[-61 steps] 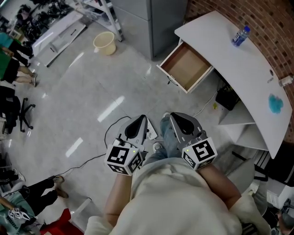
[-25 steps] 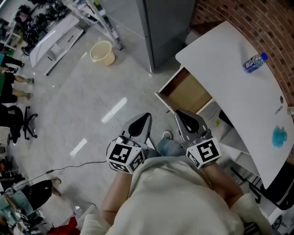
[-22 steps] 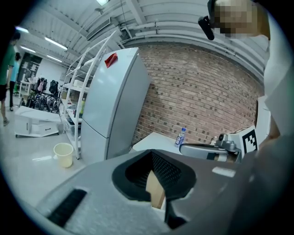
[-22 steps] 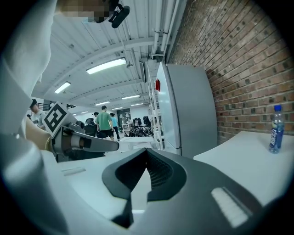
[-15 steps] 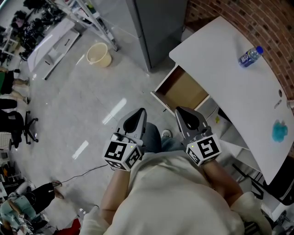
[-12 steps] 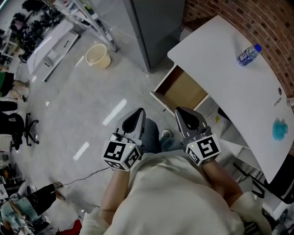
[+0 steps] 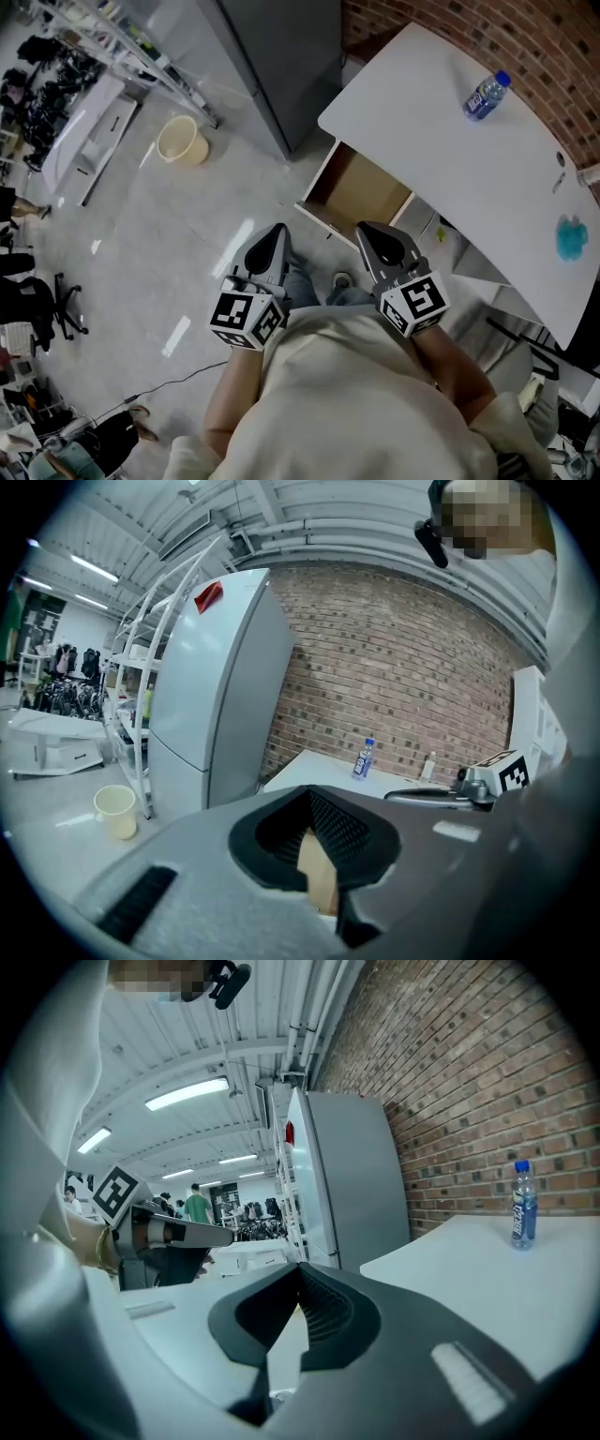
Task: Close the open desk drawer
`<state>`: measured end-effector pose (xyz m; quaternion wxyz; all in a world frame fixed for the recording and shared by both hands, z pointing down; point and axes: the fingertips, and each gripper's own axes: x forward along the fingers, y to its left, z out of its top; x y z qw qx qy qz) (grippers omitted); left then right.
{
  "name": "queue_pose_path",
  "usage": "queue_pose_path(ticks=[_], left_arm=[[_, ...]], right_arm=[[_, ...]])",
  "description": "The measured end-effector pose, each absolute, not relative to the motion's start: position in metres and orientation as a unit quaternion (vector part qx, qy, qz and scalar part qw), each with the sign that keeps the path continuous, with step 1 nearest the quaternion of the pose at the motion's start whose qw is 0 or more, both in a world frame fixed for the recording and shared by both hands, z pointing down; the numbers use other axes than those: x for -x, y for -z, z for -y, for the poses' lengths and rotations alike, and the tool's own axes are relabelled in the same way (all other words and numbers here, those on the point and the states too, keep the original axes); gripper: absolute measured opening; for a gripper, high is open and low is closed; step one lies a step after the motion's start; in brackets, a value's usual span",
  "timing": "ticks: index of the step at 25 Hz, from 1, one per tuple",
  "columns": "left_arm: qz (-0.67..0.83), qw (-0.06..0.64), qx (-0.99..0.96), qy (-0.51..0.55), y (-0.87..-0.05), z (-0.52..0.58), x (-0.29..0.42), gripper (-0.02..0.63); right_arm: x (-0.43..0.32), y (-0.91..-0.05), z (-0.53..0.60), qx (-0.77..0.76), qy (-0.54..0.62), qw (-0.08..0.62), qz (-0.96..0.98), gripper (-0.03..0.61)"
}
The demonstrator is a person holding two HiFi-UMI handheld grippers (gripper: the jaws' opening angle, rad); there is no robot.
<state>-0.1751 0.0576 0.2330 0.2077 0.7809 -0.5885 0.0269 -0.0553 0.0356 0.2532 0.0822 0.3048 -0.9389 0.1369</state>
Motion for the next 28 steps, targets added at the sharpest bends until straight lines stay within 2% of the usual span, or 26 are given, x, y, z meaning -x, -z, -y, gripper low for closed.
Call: queue_pose_path(ticks=[13, 28], left_arm=[[0.495, 0.245, -0.83, -0.077, -0.285, -0.001, 0.184, 0.003], [0.396, 0.325, -0.851, -0.115, -0.405, 0.017, 0.18, 0.003]], right_arm=[[0.075, -0.302, -0.001, -0.407, -0.202, 0.091, 0.886, 0.005], [0.089, -0.407, -0.019, -0.455, -0.304, 0.11, 0.83, 0.005]])
